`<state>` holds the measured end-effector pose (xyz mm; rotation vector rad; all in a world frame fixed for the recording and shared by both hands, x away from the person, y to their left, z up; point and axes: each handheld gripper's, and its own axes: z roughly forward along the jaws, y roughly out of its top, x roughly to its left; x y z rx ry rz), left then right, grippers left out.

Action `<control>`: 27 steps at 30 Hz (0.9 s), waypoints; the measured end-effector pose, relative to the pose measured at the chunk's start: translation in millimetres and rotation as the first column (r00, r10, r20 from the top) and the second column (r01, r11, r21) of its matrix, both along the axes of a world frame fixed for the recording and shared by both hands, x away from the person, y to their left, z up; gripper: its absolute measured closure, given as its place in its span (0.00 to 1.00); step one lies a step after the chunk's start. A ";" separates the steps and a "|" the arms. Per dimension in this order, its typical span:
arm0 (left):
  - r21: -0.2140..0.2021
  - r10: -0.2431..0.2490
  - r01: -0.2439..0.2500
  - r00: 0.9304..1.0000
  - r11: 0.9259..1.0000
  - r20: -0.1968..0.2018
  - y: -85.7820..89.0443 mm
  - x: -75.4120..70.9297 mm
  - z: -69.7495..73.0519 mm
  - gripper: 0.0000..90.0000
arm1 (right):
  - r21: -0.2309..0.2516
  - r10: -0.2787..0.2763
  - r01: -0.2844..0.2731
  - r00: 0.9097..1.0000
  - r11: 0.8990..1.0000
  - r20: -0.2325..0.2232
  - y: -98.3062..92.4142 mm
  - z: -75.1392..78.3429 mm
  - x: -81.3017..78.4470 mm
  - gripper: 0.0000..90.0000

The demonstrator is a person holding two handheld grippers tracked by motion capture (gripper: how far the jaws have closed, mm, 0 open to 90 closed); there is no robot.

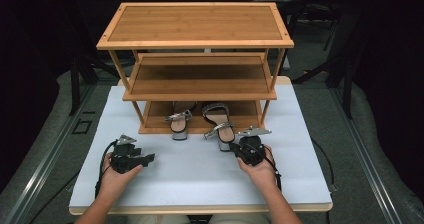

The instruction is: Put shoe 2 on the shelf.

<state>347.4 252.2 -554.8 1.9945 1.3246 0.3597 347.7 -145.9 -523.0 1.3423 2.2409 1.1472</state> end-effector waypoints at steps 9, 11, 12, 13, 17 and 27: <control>0.002 -0.003 0.003 1.000 1.000 -0.003 0.0 0.4 -0.6 0.40 | -0.002 0.000 0.000 1.000 1.000 -0.012 11.2 -5.8 27.4 1.00; 0.000 0.000 0.000 1.000 1.000 -0.002 0.0 0.6 -0.7 0.40 | -0.004 -0.001 0.001 1.000 1.000 -0.013 12.0 -6.5 30.2 1.00; 0.000 0.000 0.000 1.000 1.000 -0.002 0.1 0.8 -0.8 0.40 | -0.007 -0.007 0.007 1.000 1.000 -0.013 13.3 -6.8 32.4 1.00; -0.001 -0.001 0.001 1.000 1.000 -0.003 0.1 0.9 -0.8 0.40 | -0.004 -0.008 0.008 1.000 1.000 -0.013 14.8 -6.7 34.2 1.00; 0.001 0.002 -0.002 1.000 1.000 -0.001 -0.7 0.8 -0.7 0.40 | 0.005 -0.003 0.003 1.000 1.000 -0.009 21.8 -6.8 40.0 1.00; 0.003 0.001 -0.001 0.999 1.000 0.047 -5.2 3.2 2.8 0.41 | 0.041 -0.010 0.011 1.000 0.999 -0.020 32.0 -10.5 45.0 1.00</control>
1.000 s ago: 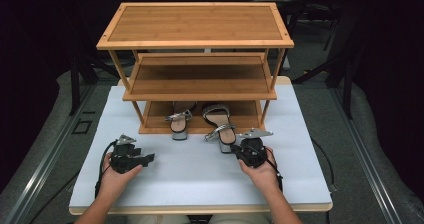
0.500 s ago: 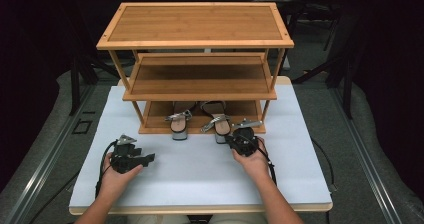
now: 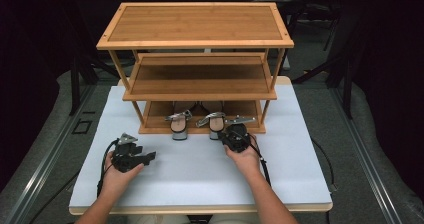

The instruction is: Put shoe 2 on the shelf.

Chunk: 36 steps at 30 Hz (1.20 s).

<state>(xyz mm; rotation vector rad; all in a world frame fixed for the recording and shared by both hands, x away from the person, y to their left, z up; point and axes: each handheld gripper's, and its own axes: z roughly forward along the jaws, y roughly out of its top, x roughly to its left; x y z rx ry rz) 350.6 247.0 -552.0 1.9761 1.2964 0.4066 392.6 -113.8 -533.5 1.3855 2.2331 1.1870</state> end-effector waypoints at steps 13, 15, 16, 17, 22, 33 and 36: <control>-0.034 -0.046 0.047 0.998 0.998 0.034 -28.5 17.6 8.7 0.42 | -0.002 -0.054 0.054 0.999 0.999 -0.001 -11.5 2.1 -7.6 0.53; -0.041 -0.048 0.050 0.998 0.998 0.049 -34.6 22.3 10.9 0.39 | -0.021 -0.059 0.059 0.998 0.998 0.013 -9.1 -0.3 -6.2 0.48; -0.036 -0.054 0.056 0.997 0.998 0.050 -38.2 25.1 12.1 0.38 | -0.026 -0.065 0.066 0.998 0.997 0.020 -7.4 -1.1 -5.9 0.46; -0.034 -0.055 0.057 0.997 0.998 0.058 -42.3 27.6 12.9 0.36 | -0.030 -0.071 0.071 0.997 0.997 0.026 -5.8 -1.8 -5.4 0.43; -0.049 -0.058 0.062 0.995 0.997 0.078 -57.8 38.2 12.4 0.32 | -0.041 -0.082 0.083 0.996 0.996 0.030 0.7 -4.0 -0.1 0.39; -0.022 -0.054 0.056 0.996 0.998 0.076 -81.5 55.5 9.8 0.30 | -0.015 -0.118 0.118 0.993 0.993 0.018 5.2 -7.3 7.3 0.37; -0.021 -0.055 0.057 0.995 0.998 0.080 -85.6 58.4 10.4 0.30 | -0.009 -0.128 0.128 0.992 0.992 0.010 5.7 -9.1 9.5 0.36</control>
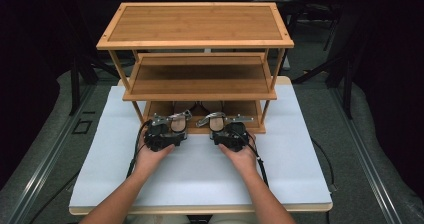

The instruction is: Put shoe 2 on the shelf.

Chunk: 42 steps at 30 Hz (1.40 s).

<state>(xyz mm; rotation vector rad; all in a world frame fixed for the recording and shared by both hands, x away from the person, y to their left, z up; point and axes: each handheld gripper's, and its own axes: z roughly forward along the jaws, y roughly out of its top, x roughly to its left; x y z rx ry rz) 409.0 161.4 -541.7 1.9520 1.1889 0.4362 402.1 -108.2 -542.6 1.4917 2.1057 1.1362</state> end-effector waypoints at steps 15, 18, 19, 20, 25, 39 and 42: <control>0.009 0.002 -0.002 1.000 1.000 -0.006 -4.0 5.4 -2.0 0.41 | -0.012 -0.005 0.005 1.000 1.000 -0.018 11.6 0.7 4.3 0.46; 0.012 0.003 -0.002 1.000 1.000 -0.006 -4.2 5.4 -1.8 0.41 | -0.008 -0.006 0.006 1.000 1.000 -0.018 12.9 0.6 3.8 0.46; 0.012 0.002 -0.002 1.000 1.000 -0.006 -4.4 5.5 -1.7 0.41 | -0.007 -0.005 0.005 1.000 1.000 -0.019 13.2 0.6 3.8 0.46; 0.013 0.002 -0.001 1.000 1.000 -0.006 -4.5 5.4 -1.6 0.41 | -0.003 -0.002 0.002 1.000 1.000 -0.023 14.0 0.8 3.7 0.46; 0.010 0.002 -0.002 1.000 1.000 -0.007 -6.4 5.7 -1.5 0.41 | 0.014 0.026 -0.025 0.999 1.000 -0.027 22.5 1.0 2.8 0.47; -0.057 -0.031 0.030 0.999 0.998 -0.024 -5.7 4.1 -2.0 0.39 | 0.004 0.054 -0.054 0.999 0.999 -0.002 30.4 2.4 -2.3 0.48; -0.069 -0.046 0.045 0.999 0.997 -0.015 -4.4 1.0 -0.1 0.38 | -0.029 0.037 -0.036 0.999 0.999 0.033 30.2 5.3 -8.4 0.48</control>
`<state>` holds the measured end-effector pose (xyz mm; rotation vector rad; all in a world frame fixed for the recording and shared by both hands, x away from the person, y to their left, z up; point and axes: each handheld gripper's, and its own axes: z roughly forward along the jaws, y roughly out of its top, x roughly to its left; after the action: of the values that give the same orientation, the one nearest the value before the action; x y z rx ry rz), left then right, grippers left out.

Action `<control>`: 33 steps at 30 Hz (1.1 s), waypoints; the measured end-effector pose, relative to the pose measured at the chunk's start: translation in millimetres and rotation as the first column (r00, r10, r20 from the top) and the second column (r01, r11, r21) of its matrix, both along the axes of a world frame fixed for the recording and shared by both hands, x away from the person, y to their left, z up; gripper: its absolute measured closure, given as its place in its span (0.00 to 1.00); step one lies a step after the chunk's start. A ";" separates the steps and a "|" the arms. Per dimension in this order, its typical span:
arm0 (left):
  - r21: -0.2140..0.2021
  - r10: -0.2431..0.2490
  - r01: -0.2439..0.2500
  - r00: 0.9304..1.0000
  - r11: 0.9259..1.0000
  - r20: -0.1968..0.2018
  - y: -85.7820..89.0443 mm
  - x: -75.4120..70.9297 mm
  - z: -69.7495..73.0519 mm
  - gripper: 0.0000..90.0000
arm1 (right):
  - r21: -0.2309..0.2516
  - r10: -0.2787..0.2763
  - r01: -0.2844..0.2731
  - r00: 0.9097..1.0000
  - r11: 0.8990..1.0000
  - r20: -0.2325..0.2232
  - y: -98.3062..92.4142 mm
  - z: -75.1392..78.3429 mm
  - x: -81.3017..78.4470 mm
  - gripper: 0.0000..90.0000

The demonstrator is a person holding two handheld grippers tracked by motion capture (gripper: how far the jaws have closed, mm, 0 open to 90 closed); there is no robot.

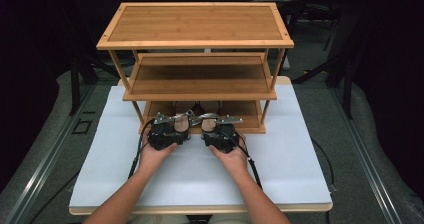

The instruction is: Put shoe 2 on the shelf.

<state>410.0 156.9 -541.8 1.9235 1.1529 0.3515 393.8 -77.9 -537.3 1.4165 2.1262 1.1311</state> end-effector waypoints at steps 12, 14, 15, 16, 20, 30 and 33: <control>-0.012 -0.020 0.020 1.000 1.000 -0.008 1.4 -0.4 0.7 0.43 | 0.012 0.027 -0.027 1.000 1.000 -0.005 -2.3 1.9 -3.9 0.60; -0.012 -0.028 0.027 1.000 1.000 -0.014 2.6 -0.1 1.0 0.44 | 0.014 0.033 -0.033 0.999 0.999 -0.006 -3.0 1.8 -3.3 0.60; -0.017 -0.030 0.030 0.999 0.999 -0.016 3.3 -0.6 1.5 0.44 | 0.015 0.031 -0.031 0.999 0.999 -0.010 -2.9 1.9 -3.4 0.60; -0.017 -0.029 0.028 0.999 0.999 -0.016 3.4 -1.2 2.0 0.44 | 0.014 0.028 -0.028 1.000 1.000 -0.010 -3.5 2.0 -3.1 0.59; -0.003 -0.022 0.022 1.000 1.000 -0.016 4.3 -4.9 5.6 0.44 | 0.031 0.035 -0.034 0.999 0.999 -0.021 -6.0 4.1 -4.5 0.58; -0.007 -0.006 0.006 1.000 1.000 -0.016 20.1 -14.0 14.2 0.44 | 0.008 0.040 -0.040 0.999 0.999 -0.018 -16.5 15.0 -13.9 0.55; -0.002 -0.010 0.010 1.000 1.000 -0.013 27.0 -19.4 17.0 0.44 | 0.007 0.050 -0.050 0.999 0.999 -0.017 -21.9 18.1 -18.8 0.55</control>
<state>390.6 184.0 -524.8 1.9315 1.1507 0.3327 375.0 -99.9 -519.2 1.3884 2.1830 1.1490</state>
